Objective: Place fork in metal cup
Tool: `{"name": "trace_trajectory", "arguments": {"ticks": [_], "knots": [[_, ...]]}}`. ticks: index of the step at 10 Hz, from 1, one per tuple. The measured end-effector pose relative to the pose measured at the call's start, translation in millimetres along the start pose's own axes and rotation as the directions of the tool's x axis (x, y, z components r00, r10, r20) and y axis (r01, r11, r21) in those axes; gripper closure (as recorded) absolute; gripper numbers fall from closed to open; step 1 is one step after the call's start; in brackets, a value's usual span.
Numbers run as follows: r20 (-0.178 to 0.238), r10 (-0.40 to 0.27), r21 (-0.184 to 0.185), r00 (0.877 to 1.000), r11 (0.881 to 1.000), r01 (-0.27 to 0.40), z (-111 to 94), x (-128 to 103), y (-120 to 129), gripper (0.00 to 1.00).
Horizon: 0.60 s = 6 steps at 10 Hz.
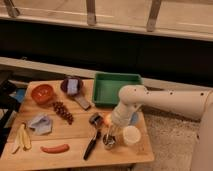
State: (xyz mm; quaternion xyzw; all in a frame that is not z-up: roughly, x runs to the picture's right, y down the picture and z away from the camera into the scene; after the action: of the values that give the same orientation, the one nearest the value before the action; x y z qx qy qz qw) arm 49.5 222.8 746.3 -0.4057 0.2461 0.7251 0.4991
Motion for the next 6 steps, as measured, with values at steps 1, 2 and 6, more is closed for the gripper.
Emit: {"name": "trace_trajectory", "arguments": {"ticks": [1, 2, 6], "knots": [[0.002, -0.001, 0.003, 1.000, 1.000, 0.001, -0.4, -0.6, -1.2, 0.68], [-0.001, -0.001, 0.003, 1.000, 1.000, 0.001, 0.4, -0.1, -1.0, 0.67], [-0.018, -0.003, 0.006, 1.000, 1.000, 0.003, 8.2, 3.7, -0.3, 0.36]]}}
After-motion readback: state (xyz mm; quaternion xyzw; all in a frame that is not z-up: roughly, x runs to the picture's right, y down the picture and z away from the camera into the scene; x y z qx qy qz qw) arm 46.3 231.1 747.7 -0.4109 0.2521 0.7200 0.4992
